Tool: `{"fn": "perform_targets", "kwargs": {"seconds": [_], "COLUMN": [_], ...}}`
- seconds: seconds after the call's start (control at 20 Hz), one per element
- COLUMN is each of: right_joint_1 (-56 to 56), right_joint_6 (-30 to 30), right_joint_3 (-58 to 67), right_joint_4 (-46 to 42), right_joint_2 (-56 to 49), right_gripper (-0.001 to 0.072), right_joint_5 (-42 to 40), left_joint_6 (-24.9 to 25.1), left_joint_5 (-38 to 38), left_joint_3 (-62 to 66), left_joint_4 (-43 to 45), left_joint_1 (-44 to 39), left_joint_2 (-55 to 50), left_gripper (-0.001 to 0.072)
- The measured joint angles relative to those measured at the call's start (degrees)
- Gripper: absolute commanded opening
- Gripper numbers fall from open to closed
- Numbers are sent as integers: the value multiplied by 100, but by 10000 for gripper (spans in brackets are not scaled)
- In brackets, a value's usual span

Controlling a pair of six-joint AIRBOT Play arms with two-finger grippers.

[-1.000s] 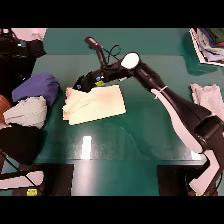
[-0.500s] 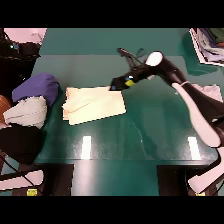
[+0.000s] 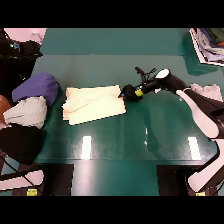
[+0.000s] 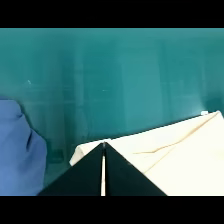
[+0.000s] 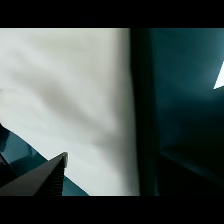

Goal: Fold the shirts.

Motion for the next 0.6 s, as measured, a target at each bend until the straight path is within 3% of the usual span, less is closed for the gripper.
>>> {"fn": "perform_targets", "kwargs": {"seconds": [0.05,0.2,0.6], "right_joint_1": [87,372,-50], "right_joint_6": [7,15,-170], "right_joint_3": [116,568,1311], "right_joint_4": [83,98,153], "right_joint_2": [-138,-507,-216], "right_gripper": [458,14,15], "right_joint_5": [15,-17,42], "left_joint_6": [0,0,-2], "left_joint_5": [0,-4,-85], "left_joint_3": [-4,-39,-61], "left_joint_4": [-48,-177,-107], "left_joint_1": [-9,-48,-1128], "left_joint_2": [-4,-15,-35], "left_gripper": [25,23,24]}}
